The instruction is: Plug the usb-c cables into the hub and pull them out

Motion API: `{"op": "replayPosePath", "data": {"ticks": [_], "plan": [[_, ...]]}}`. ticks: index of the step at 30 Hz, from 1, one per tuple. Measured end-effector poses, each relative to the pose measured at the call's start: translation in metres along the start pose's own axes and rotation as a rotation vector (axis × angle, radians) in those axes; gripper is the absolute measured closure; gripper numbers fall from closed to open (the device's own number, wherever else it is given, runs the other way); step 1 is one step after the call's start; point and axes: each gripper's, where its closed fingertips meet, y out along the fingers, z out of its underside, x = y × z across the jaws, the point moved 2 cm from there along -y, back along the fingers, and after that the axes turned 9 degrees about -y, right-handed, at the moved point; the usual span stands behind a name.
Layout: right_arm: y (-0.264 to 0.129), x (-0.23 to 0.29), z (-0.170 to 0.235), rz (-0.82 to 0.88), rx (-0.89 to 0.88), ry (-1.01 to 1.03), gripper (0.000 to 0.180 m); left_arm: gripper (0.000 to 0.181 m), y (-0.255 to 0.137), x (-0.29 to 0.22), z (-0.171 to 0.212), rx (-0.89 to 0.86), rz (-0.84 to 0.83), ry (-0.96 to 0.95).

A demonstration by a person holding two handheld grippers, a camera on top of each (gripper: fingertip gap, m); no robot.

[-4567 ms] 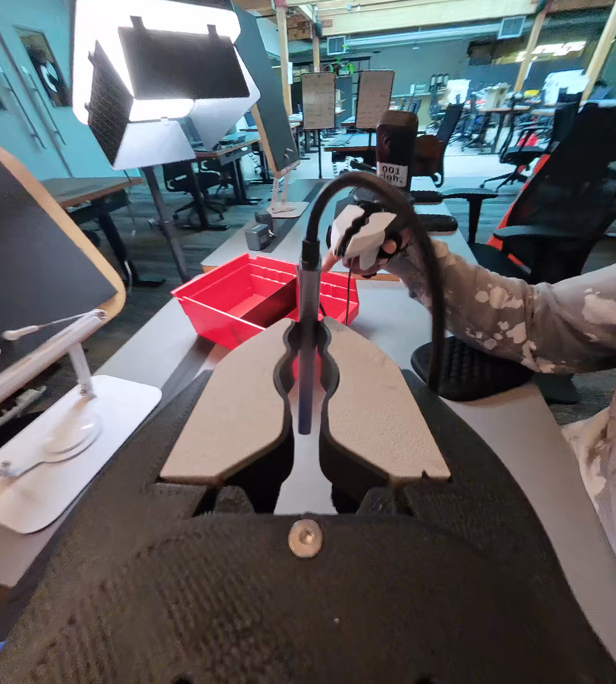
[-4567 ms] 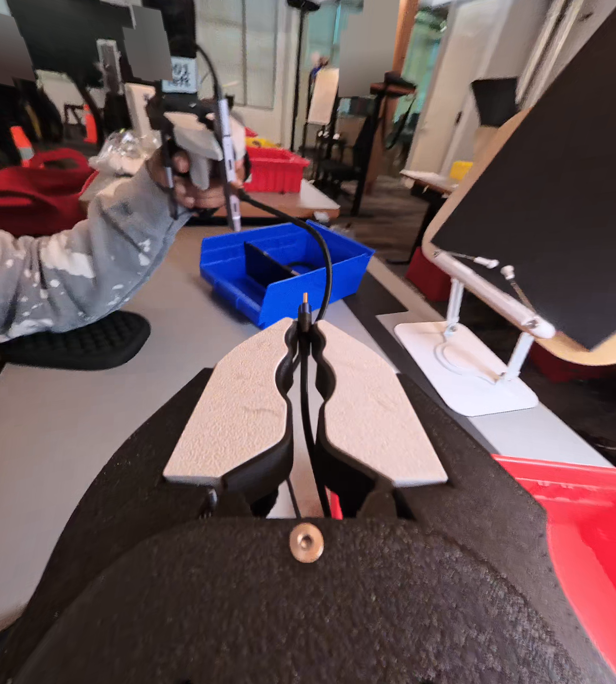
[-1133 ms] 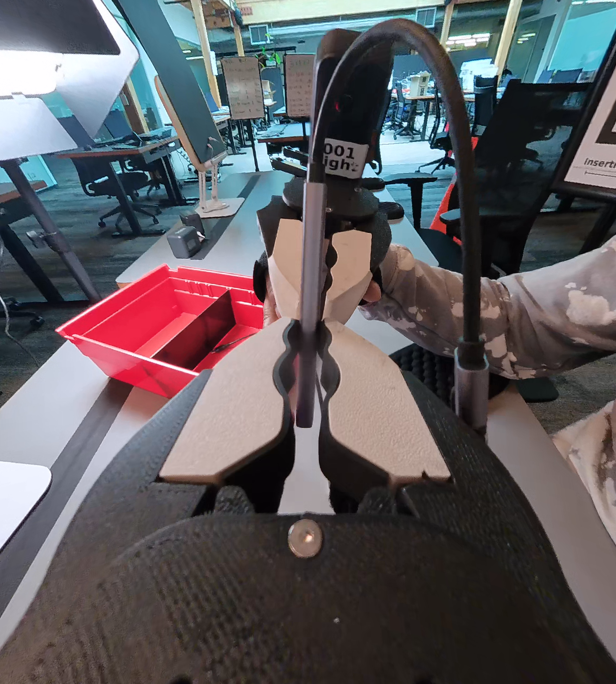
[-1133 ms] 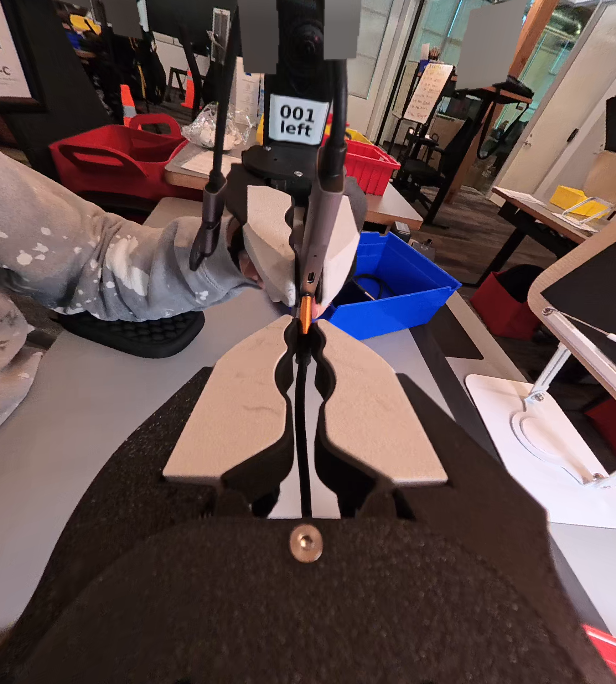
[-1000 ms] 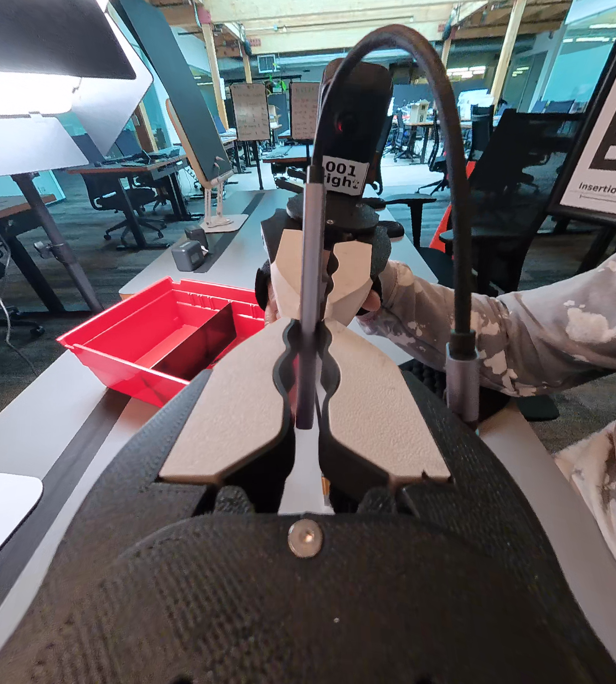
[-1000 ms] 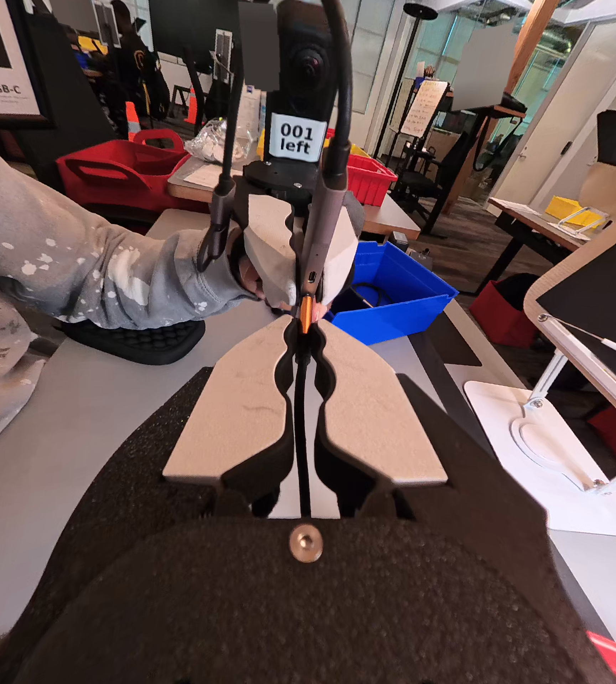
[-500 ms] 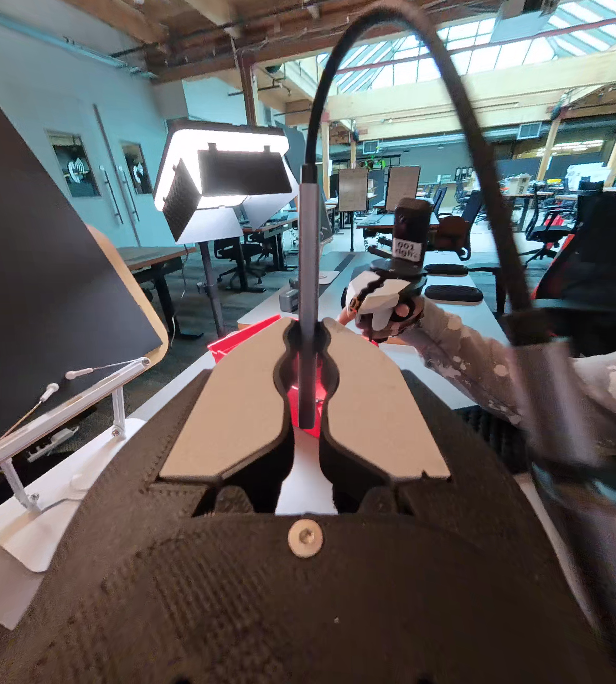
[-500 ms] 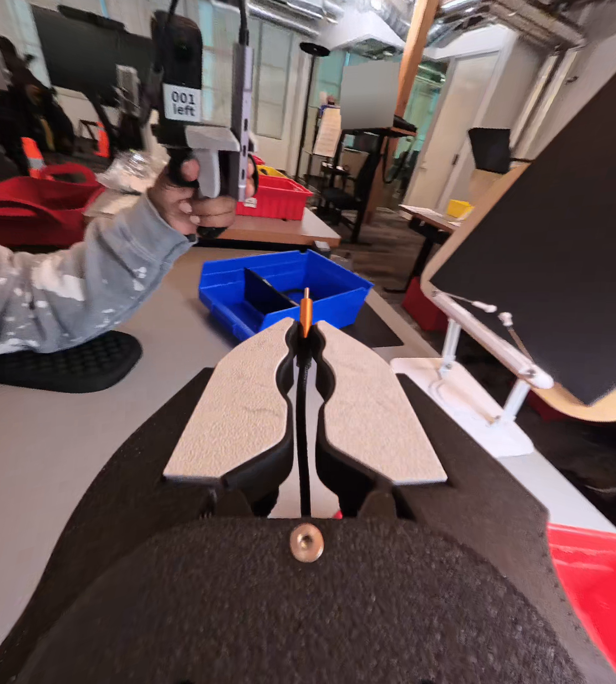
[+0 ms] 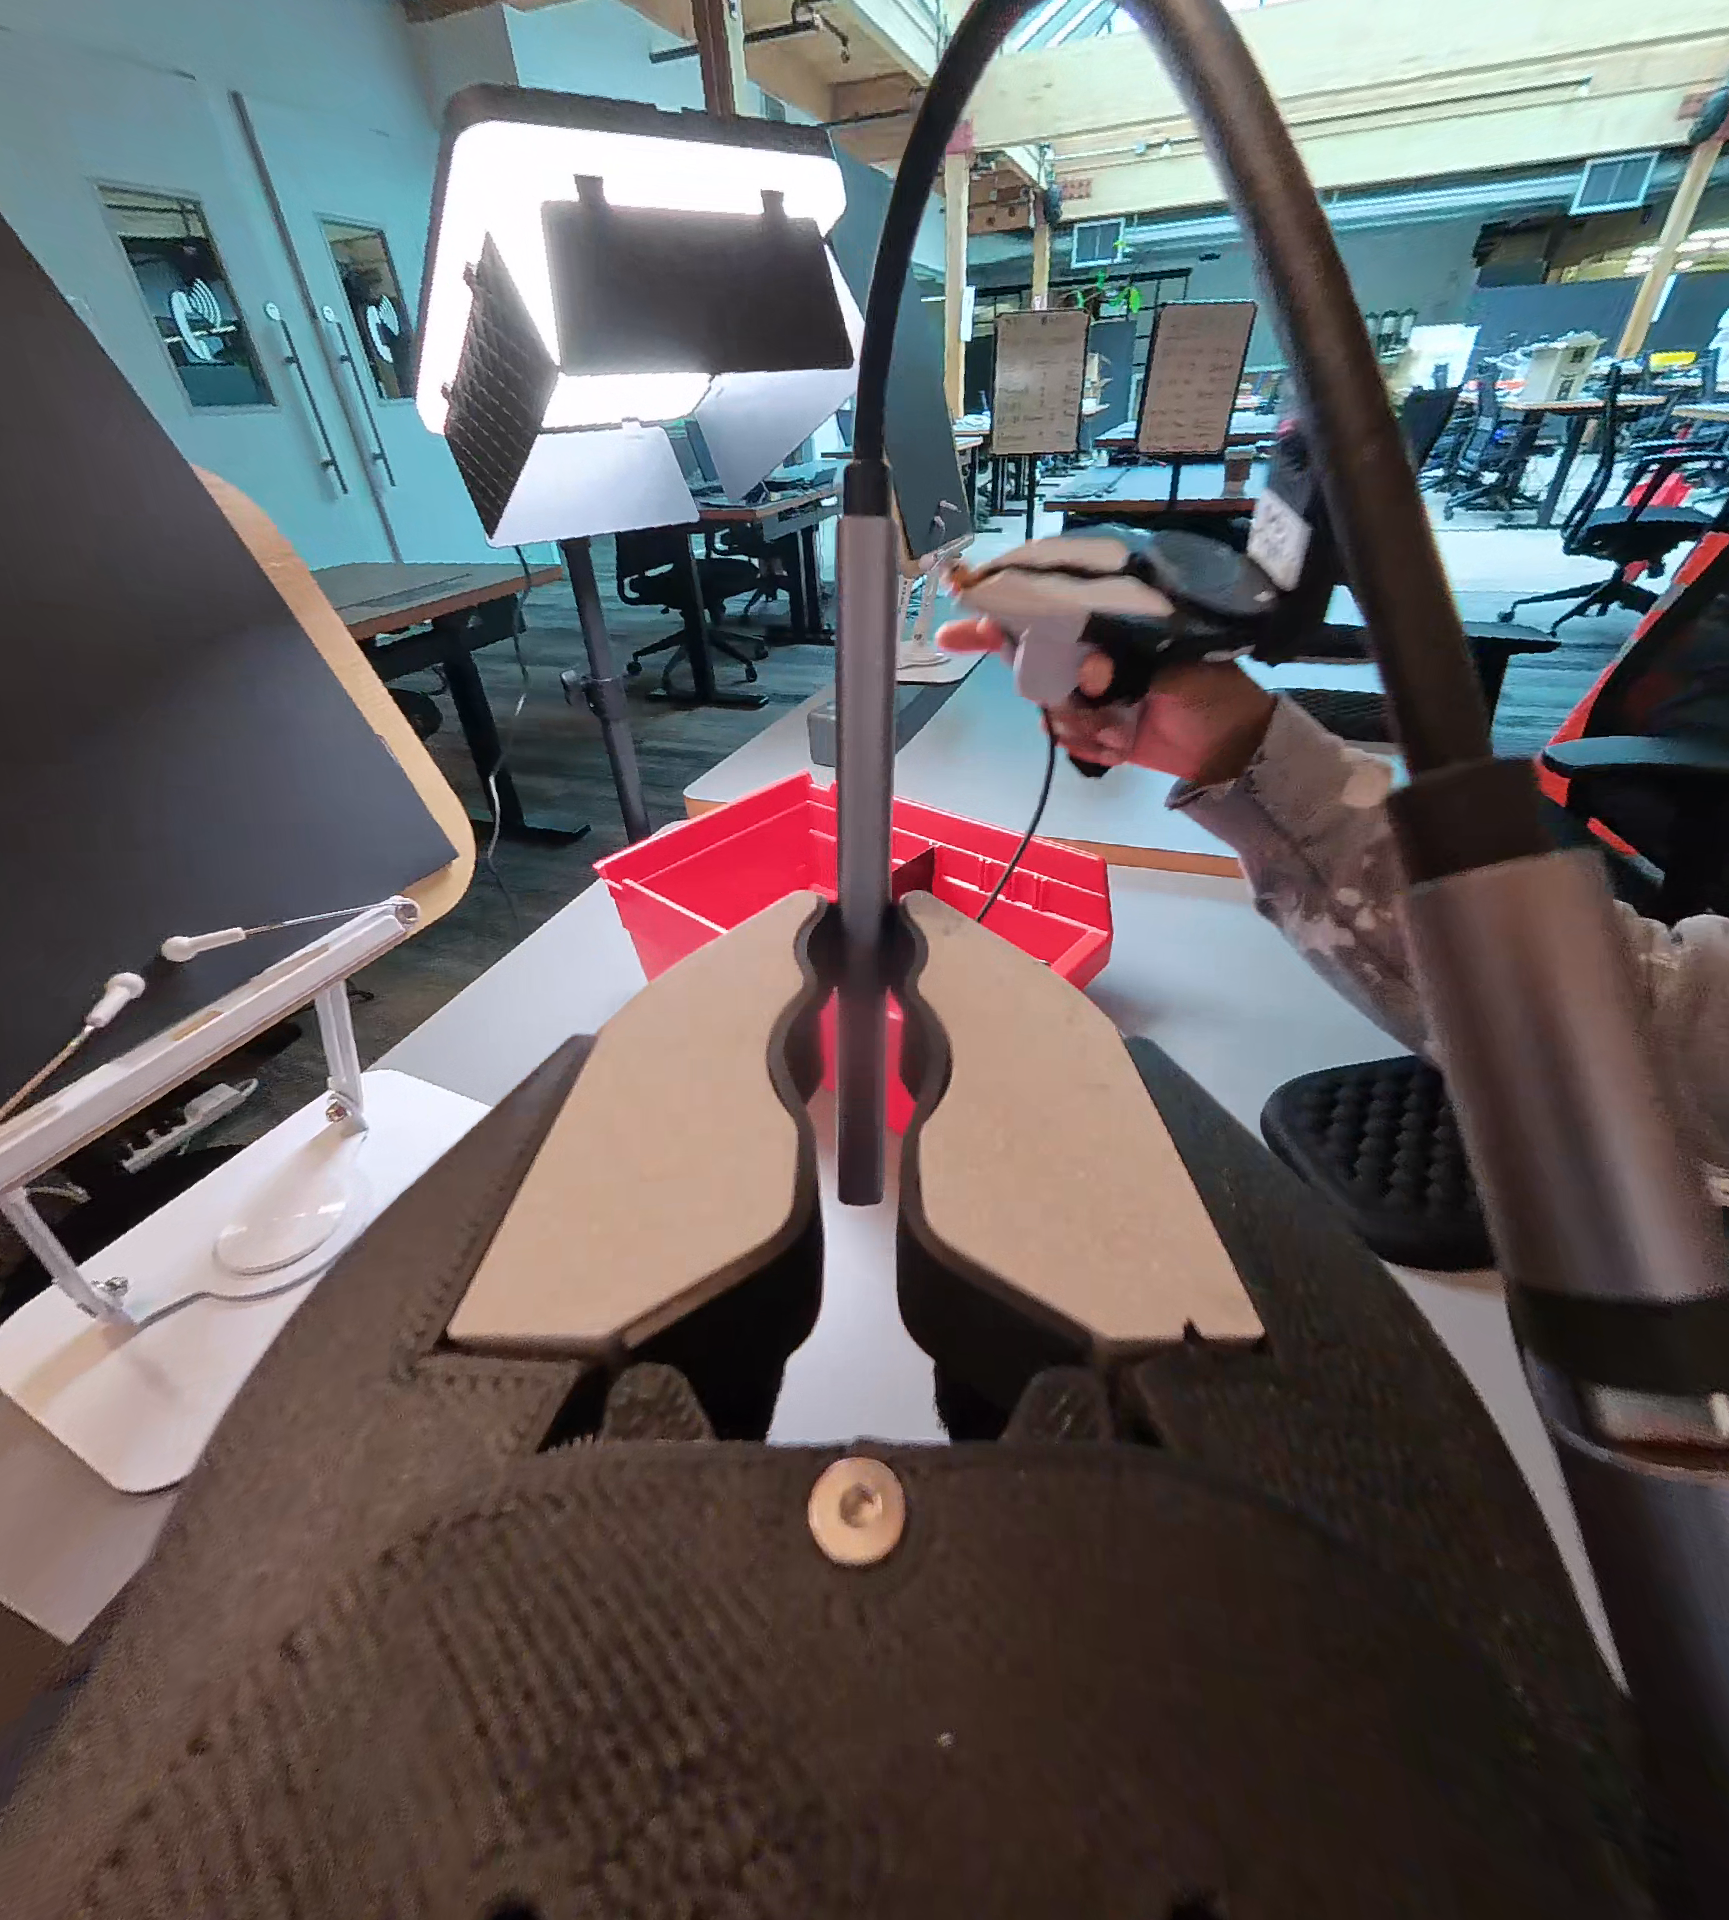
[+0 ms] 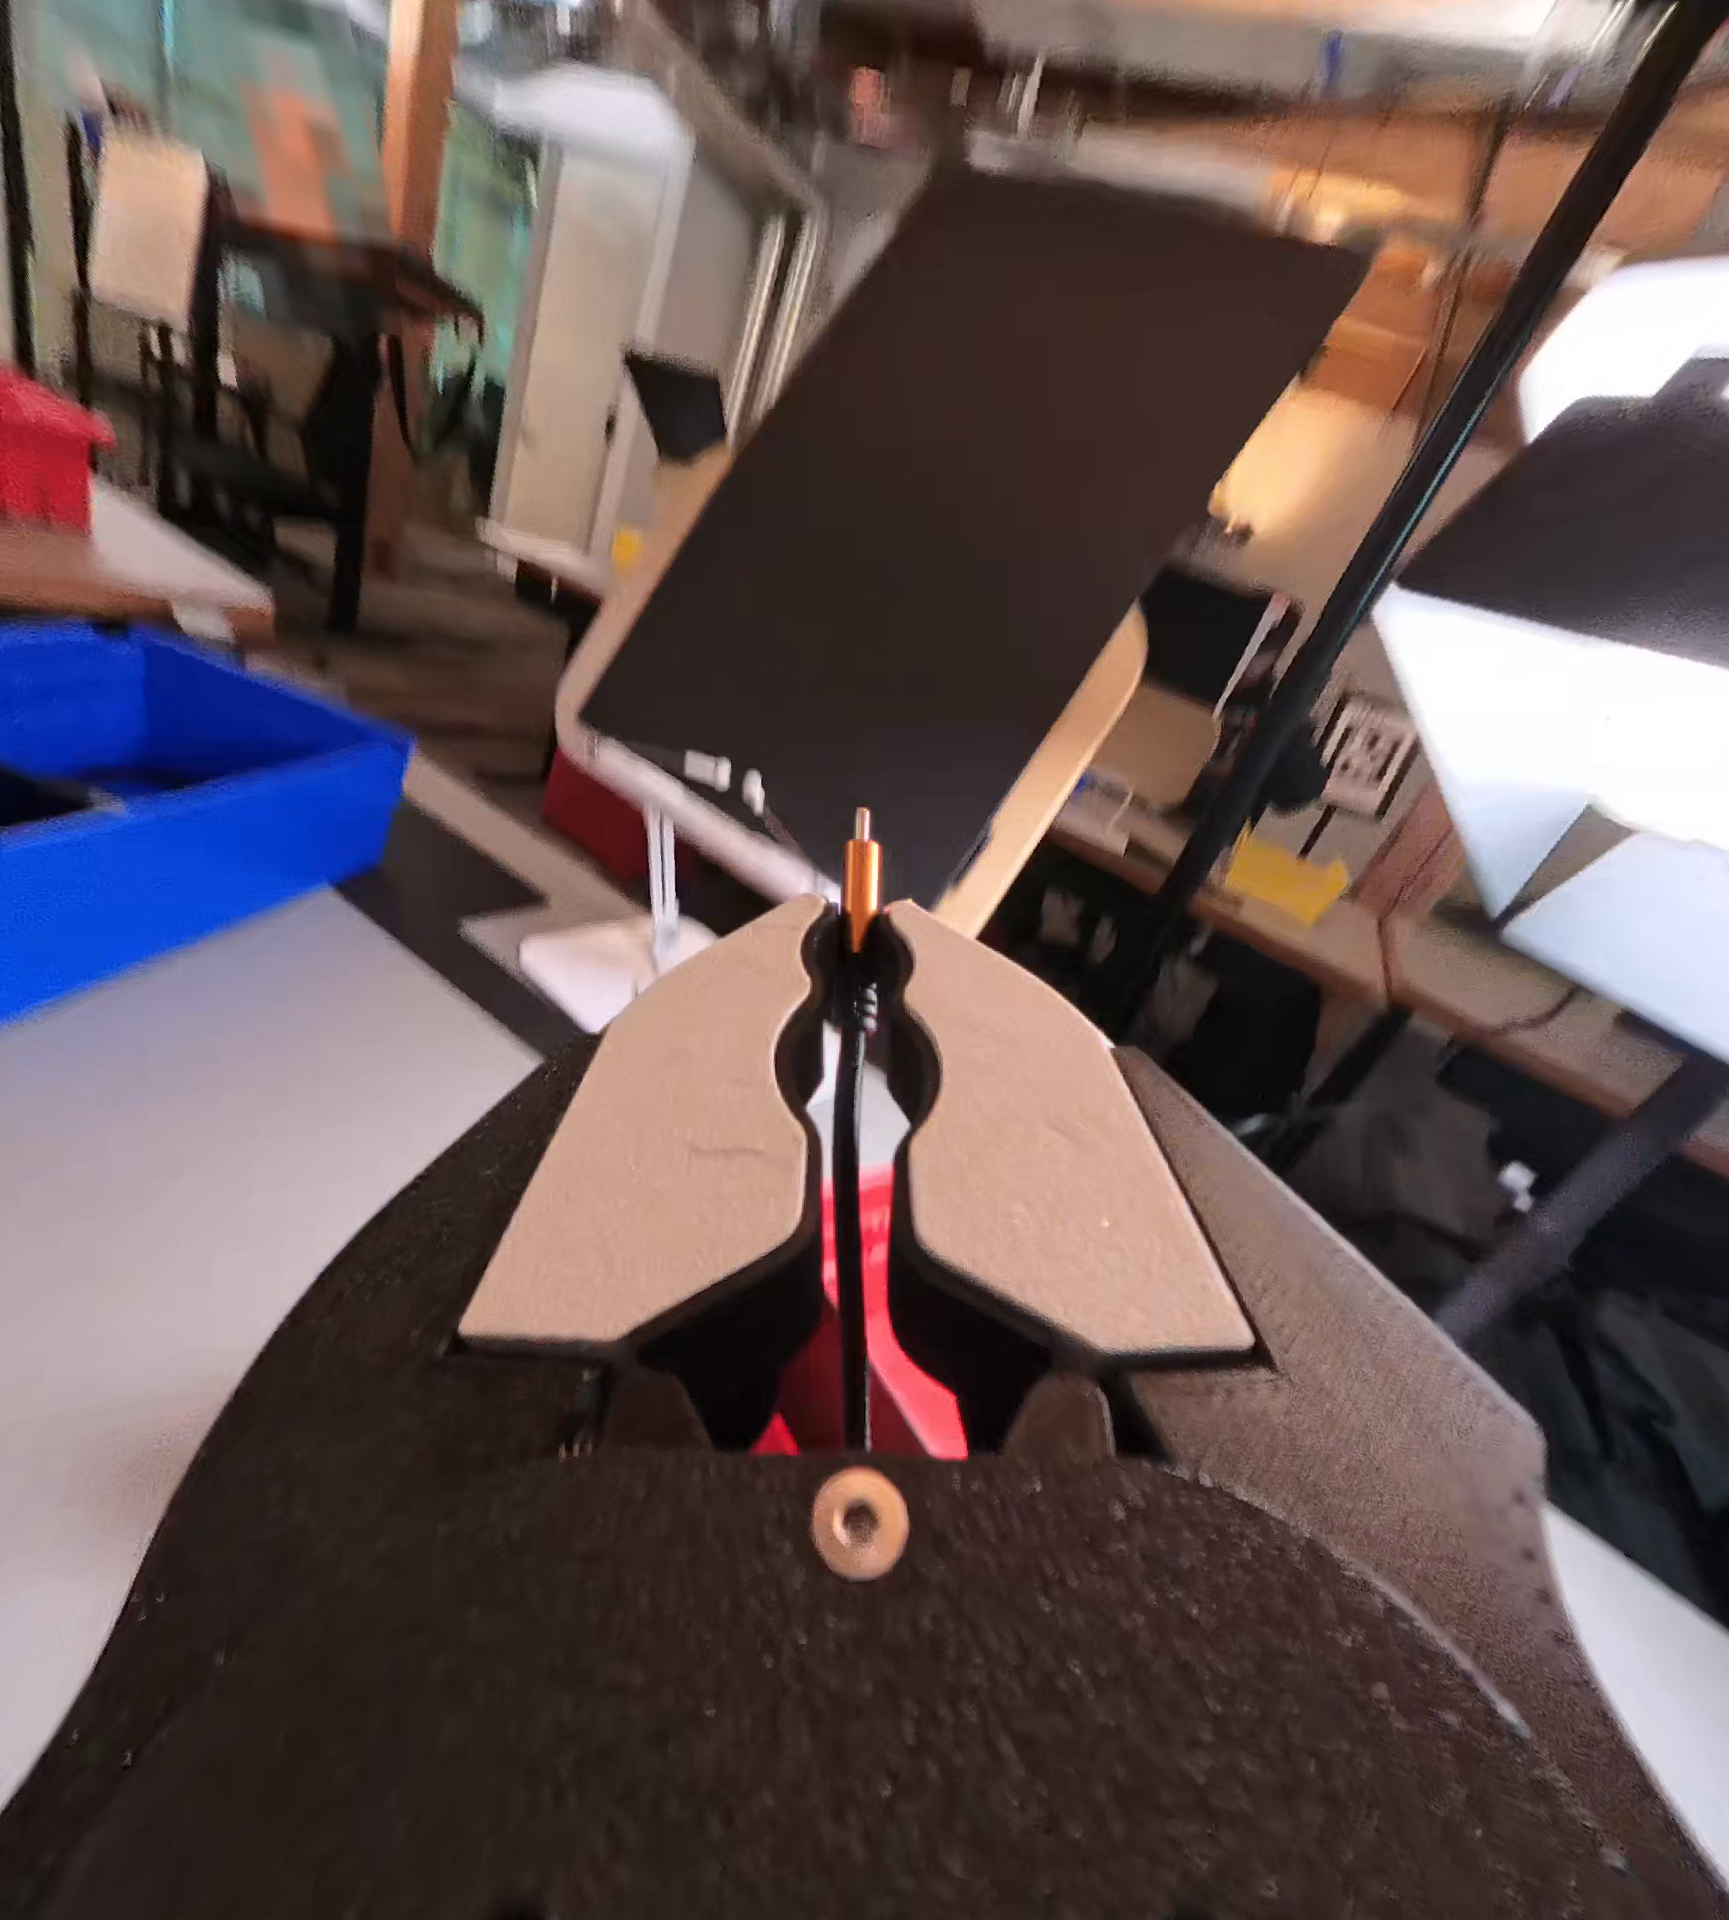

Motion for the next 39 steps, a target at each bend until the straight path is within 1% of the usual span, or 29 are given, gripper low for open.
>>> {"op": "replayPosePath", "data": {"ticks": [3, 5, 6, 8, 9, 10, 11, 13, 17, 18, 20, 23, 26, 28, 30, 32, 34, 35, 36, 38, 39], "plan": [[0.02, 0.024, 0.065, -0.137, 0.241, -0.004, 0.173, 0.171, 0.005, -0.002, 0.004, 0.019, 0.008, 0.0], [0.023, 0.04, 0.108, -0.223, 0.45, -0.021, 0.173, 0.171, 0.006, -0.003, 0.006, 0.026, 0.012, 0.002], [0.022, 0.044, 0.126, -0.231, 0.544, -0.058, 0.173, 0.171, 0.007, -0.003, 0.006, 0.028, 0.015, 0.002], [0.016, 0.053, 0.151, -0.286, 0.698, -0.114, 0.17, 0.171, 0.008, -0.004, 0.008, 0.033, 0.021, 0.002], [0.013, 0.056, 0.157, -0.305, 0.74, -0.122, 0.162, 0.171, 0.009, -0.004, 0.009, 0.037, 0.024, 0.001], [0.013, 0.053, 0.159, -0.289, 0.753, -0.127, 0.157, 0.171, 0.011, -0.005, 0.01, 0.044, 0.028, -0.001], [0.013, 0.049, 0.156, -0.266, 0.748, -0.121, 0.153, 0.171, 0.012, -0.005, 0.013, 0.055, 0.034, -0.003], [0.014, 0.037, 0.14, -0.205, 0.683, -0.096, 0.148, 0.171, 0.016, -0.006, 0.019, 0.085, 0.043, -0.006], [0.009, 0.015, 0.091, -0.107, 0.485, -0.034, 0.145, 0.171, 0.026, -0.01, 0.031, 0.145, 0.054, 0.001], [0.007, 0.014, 0.076, -0.104, 0.424, -0.024, 0.145, 0.171, 0.029, -0.011, 0.035, 0.16, 0.059, 0.001], [0.005, 0.024, 0.042, -0.17, 0.283, 0.005, 0.145, 0.171, 0.035, -0.013, 0.044, 0.202, 0.073, 0.005], [-0.002, 0.062, -0.008, -0.369, 0.116, 0.005, 0.147, 0.171, 0.045, -0.018, 0.063, 0.298, 0.087, 0.036], [-0.013, 0.108, -0.042, -0.573, 0.028, -0.05, 0.148, 0.171, 0.055, -0.025, 0.087, 0.419, 0.102, 0.109], [-0.016, 0.133, -0.049, -0.676, 0.039, -0.082, 0.148, 0.171, 0.061, -0.032, 0.099, 0.47, 0.125, 0.148], [-0.014, 0.149, -0.042, -0.716, 0.102, -0.126, 0.143, 0.171, 0.068, -0.043, 0.103, 0.466, 0.172, 0.141], [-0.01, 0.16, -0.037, -0.749, 0.121, -0.136, 0.142, 0.171, 0.073, -0.05, 0.108, 0.48, 0.196, 0.148], [-0.007, 0.168, -0.038, -0.771, 0.1, -0.13, 0.149, 0.171, 0.077, -0.053, 0.115, 0.509, 0.191, 0.179], [-0.008, 0.172, -0.039, -0.797, 0.093, -0.135, 0.162, 0.171, 0.079, -0.054, 0.117, 0.513, 0.194, 0.186], [-0.01, 0.175, -0.039, -0.816, 0.086, -0.144, 0.168, 0.171, 0.081, -0.054, 0.118, 0.513, 0.19, 0.189], [-0.012, 0.173, -0.039, -0.803, 0.091, -0.19, 0.17, 0.17, 0.083, -0.051, 0.115, 0.48, 0.166, 0.185], [-0.012, 0.167, -0.041, -0.77, 0.09, -0.202, 0.17, 0.168, 0.083, -0.047, 0.11, 0.445, 0.14, 0.173]]}}
